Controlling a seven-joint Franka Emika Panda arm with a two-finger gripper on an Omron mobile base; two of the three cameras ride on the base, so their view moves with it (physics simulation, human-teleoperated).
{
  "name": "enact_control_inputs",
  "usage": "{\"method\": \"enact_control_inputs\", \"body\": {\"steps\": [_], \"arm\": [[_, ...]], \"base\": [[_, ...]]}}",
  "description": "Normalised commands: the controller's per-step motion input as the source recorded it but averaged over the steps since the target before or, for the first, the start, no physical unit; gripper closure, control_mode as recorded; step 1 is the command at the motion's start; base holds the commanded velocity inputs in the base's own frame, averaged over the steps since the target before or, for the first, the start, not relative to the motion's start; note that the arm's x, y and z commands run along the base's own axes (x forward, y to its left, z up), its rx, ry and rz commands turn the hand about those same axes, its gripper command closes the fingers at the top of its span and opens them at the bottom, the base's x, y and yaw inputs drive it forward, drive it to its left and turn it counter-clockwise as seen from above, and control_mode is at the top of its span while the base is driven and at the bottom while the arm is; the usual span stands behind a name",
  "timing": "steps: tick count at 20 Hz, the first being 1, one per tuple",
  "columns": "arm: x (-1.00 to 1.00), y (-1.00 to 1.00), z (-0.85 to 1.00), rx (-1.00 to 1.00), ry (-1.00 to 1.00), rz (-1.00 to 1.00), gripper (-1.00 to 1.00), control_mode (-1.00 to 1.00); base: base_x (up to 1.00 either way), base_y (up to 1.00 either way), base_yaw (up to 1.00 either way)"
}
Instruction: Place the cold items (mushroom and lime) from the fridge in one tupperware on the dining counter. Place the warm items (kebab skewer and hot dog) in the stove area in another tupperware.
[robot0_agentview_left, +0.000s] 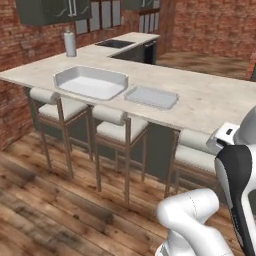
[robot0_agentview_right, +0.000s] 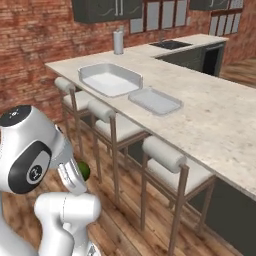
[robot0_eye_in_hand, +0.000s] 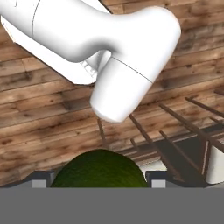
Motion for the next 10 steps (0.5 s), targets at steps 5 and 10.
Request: {"method": "enact_control_inputs", "body": {"steps": [5, 10], "arm": [[0.00, 0.00, 0.00, 0.00, 0.00, 0.00, 1.00, 1.00], [0.00, 0.00, 0.00, 0.00, 0.00, 0.00, 1.00, 1.00]], "base": [[0.56, 1.00, -0.17], [0.71, 1.00, -0.23]]}}
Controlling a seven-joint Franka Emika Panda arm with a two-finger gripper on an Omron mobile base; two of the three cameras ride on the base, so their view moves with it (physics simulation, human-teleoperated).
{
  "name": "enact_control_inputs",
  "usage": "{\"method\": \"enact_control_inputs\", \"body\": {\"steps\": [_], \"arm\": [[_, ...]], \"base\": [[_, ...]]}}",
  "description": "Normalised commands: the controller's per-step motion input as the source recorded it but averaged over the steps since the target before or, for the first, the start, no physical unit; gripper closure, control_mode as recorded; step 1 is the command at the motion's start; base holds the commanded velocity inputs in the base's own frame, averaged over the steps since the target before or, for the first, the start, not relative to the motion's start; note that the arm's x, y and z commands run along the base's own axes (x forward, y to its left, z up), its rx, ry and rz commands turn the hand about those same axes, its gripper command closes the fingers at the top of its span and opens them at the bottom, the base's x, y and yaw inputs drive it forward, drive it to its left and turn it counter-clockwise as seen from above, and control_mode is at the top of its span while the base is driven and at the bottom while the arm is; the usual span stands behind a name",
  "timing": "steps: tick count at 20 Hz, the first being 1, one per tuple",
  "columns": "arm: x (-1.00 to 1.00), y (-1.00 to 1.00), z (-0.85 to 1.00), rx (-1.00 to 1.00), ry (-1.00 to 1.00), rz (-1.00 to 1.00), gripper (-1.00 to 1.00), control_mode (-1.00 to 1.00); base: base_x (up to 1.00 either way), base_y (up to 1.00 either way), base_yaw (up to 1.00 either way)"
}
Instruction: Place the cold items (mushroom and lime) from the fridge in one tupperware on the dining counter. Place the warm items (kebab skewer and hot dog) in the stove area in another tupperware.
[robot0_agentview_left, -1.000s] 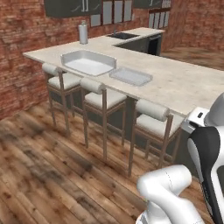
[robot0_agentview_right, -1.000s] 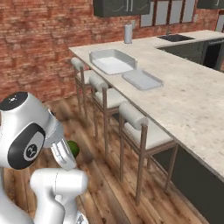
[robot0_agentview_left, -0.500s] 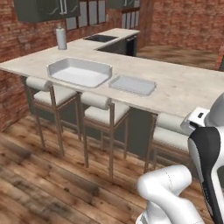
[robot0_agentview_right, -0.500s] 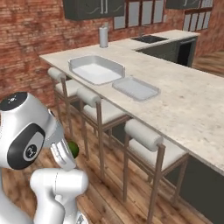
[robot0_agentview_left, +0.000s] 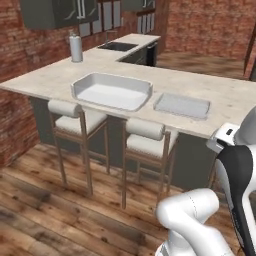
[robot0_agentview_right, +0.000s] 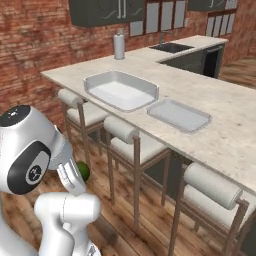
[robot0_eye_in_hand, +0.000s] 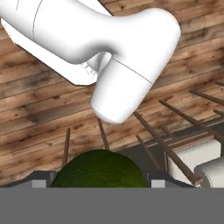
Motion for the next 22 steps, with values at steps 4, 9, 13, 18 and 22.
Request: {"method": "enact_control_inputs", "body": {"steps": [4, 9, 13, 18, 22], "arm": [[0.00, 0.00, 0.00, 0.00, 0.00, 0.00, 1.00, 1.00], [0.00, 0.00, 0.00, 0.00, 0.00, 0.00, 1.00, 1.00], [0.00, 0.00, 0.00, 0.00, 0.00, 0.00, 1.00, 1.00], [0.00, 0.00, 0.00, 0.00, 0.00, 0.00, 1.00, 1.00], [0.00, 0.00, 0.00, 0.00, 0.00, 0.00, 1.00, 1.00]], "base": [[0.74, 1.00, -0.26], [0.90, 1.00, -0.29], [1.00, 0.91, -0.29], [1.00, 0.61, -0.29], [0.99, 0.10, -0.22]]}}
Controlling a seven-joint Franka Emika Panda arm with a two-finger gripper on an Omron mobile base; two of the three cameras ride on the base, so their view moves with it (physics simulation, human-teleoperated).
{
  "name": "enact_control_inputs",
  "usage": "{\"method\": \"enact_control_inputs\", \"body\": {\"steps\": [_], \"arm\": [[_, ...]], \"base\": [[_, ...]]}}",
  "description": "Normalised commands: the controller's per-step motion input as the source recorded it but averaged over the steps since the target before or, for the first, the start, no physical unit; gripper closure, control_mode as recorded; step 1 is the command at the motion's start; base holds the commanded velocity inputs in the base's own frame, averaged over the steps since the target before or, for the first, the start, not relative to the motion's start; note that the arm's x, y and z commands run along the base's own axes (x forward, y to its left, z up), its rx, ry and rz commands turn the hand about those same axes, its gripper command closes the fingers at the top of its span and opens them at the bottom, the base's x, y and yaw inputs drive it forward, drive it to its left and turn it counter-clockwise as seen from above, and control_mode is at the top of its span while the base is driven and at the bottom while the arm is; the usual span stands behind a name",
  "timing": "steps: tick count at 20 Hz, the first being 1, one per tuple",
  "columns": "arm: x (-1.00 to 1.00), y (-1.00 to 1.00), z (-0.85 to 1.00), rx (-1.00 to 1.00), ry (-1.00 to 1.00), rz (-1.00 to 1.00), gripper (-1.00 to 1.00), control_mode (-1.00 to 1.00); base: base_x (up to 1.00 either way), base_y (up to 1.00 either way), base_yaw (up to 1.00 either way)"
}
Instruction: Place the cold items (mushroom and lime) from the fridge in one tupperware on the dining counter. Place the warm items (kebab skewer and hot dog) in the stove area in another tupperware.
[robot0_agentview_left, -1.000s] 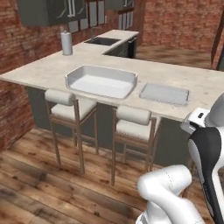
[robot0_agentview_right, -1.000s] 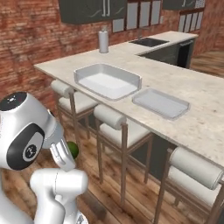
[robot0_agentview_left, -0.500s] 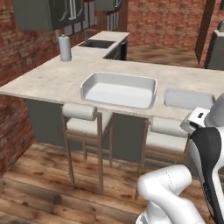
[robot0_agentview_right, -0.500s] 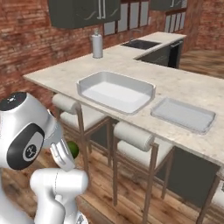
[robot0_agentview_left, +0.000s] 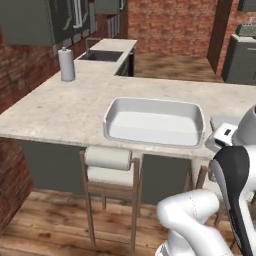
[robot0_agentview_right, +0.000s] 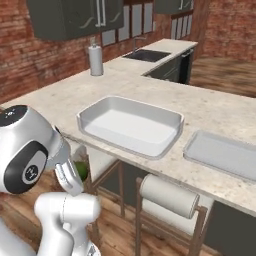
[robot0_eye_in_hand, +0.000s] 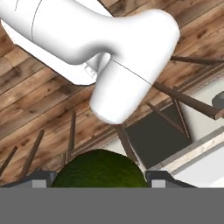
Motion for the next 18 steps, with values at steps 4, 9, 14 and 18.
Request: {"method": "enact_control_inputs", "body": {"steps": [4, 9, 14, 18], "arm": [[0.00, 0.00, 0.00, 0.00, 0.00, 0.00, 1.00, 1.00], [0.00, 0.00, 0.00, 0.00, 0.00, 0.00, 1.00, 1.00], [0.28, 0.13, 0.00, -0.02, 0.00, -0.04, 1.00, -1.00], [1.00, 0.41, 0.07, -0.03, -0.03, -0.12, 1.00, -1.00]], "base": [[0.90, -0.02, -0.17], [0.74, 0.11, -0.15], [0.30, 0.19, -0.08], [0.00, 0.00, 0.00]]}}
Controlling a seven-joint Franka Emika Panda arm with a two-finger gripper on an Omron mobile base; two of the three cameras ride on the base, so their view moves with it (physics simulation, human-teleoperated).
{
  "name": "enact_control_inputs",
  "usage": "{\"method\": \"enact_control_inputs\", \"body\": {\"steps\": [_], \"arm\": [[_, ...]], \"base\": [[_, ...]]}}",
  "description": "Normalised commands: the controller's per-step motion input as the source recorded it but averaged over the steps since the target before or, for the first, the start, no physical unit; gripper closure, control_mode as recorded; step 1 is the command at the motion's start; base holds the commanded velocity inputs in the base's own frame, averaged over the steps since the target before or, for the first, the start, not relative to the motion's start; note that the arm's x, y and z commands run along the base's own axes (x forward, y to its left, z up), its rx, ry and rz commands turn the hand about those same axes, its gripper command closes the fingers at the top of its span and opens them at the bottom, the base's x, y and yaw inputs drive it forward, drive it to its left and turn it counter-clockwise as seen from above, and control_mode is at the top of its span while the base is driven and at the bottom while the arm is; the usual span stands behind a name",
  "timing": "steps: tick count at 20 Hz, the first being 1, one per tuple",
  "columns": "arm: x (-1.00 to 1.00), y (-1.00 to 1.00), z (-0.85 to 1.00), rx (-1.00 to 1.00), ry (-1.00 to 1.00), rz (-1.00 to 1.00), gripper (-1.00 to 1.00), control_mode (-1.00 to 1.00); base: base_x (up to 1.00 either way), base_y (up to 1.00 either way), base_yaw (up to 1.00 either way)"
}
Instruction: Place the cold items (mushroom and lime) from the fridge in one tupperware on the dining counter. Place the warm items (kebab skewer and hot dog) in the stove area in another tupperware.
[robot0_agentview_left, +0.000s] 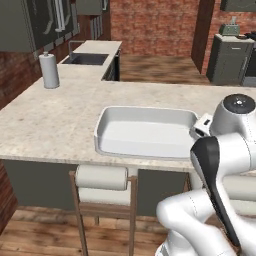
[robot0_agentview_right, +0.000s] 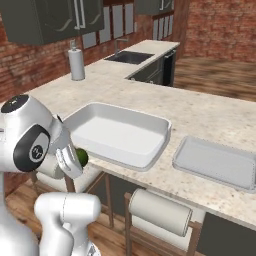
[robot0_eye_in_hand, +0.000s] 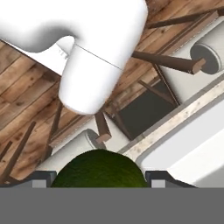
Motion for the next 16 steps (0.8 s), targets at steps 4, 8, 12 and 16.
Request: {"method": "enact_control_inputs", "body": {"steps": [4, 8, 12, 16], "arm": [[1.00, 0.08, 0.19, 0.00, -0.10, -0.01, 1.00, -1.00], [1.00, 0.00, 0.06, 0.00, 0.04, 0.00, 1.00, -1.00], [1.00, 0.00, -0.12, 0.00, 0.11, 0.03, 1.00, -1.00], [1.00, 0.00, -0.56, 0.00, 0.14, 0.18, 1.00, -1.00]], "base": [[0.00, 0.00, 0.00], [0.00, 0.00, 0.00], [0.00, 0.00, 0.00], [0.00, 0.00, 0.00]]}}
